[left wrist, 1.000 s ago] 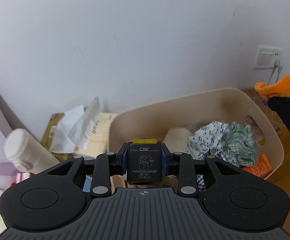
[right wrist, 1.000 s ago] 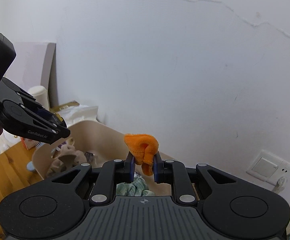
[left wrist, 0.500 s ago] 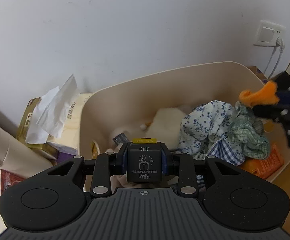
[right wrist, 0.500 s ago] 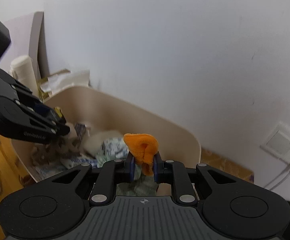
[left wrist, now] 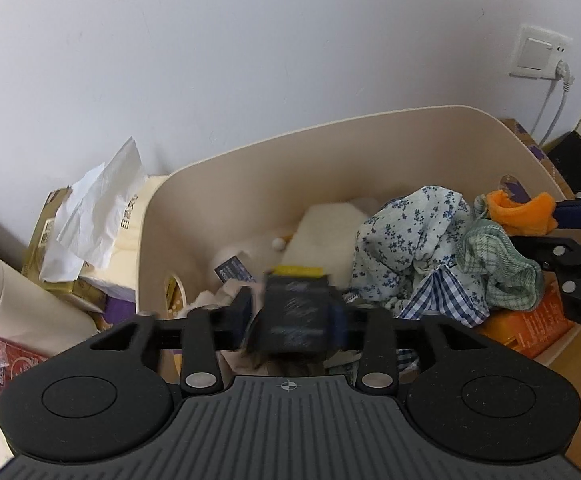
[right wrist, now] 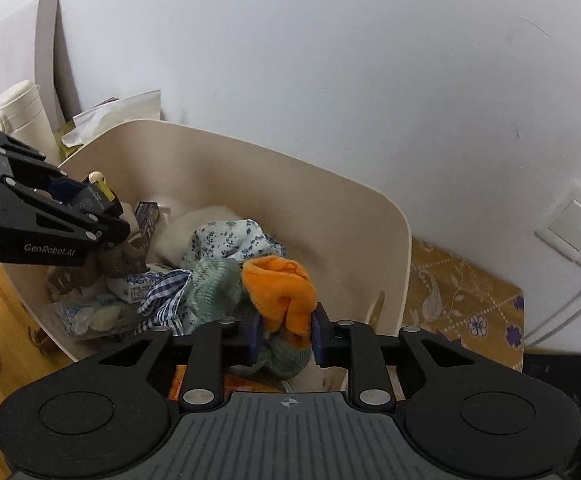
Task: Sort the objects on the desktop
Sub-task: 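Open both tools to drop the black box and orange cloth into the basket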
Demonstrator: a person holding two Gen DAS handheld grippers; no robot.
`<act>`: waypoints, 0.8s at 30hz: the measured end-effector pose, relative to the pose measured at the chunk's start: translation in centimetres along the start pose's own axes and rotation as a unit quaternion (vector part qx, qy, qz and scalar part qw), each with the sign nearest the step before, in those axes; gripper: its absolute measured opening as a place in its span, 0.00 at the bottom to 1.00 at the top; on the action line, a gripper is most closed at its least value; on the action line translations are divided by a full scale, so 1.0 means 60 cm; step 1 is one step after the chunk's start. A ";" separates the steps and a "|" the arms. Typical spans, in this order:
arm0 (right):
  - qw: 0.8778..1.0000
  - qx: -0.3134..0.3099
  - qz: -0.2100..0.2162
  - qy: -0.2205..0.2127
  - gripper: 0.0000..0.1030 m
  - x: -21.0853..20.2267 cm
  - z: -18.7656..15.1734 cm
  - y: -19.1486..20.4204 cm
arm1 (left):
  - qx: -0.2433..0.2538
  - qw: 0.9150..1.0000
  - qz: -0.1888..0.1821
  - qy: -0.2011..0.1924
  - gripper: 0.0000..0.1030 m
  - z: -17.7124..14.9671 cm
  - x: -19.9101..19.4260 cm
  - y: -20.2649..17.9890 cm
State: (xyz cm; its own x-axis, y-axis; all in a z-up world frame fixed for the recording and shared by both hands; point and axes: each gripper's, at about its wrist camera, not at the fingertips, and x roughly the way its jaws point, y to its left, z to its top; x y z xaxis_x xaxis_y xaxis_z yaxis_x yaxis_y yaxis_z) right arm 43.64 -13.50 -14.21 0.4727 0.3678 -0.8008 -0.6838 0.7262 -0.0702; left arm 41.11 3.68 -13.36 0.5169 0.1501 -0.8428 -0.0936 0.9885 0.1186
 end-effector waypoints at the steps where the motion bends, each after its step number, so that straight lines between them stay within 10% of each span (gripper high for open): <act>1: 1.000 0.003 0.001 -0.001 0.37 -0.003 -0.001 -0.001 | -0.003 1.000 0.001 0.004 0.63 0.000 0.001 0.001; 11: 0.999 0.043 0.001 -0.020 0.70 -0.048 0.003 -0.018 | -0.021 1.000 0.008 0.014 0.75 -0.009 -0.003 0.007; 24: 0.996 0.071 0.003 -0.051 0.83 -0.115 -0.001 -0.018 | -0.035 0.999 0.003 -0.010 0.78 -0.015 -0.077 -0.001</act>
State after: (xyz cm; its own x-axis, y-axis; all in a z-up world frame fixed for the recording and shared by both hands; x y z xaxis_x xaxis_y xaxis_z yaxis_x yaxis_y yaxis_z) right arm 41.07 -16.84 -8.61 0.5281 0.4237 -0.7359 -0.6041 0.7965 0.0251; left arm 37.95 2.90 -9.95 0.5330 0.1569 -0.8314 -0.1549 0.9841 0.0864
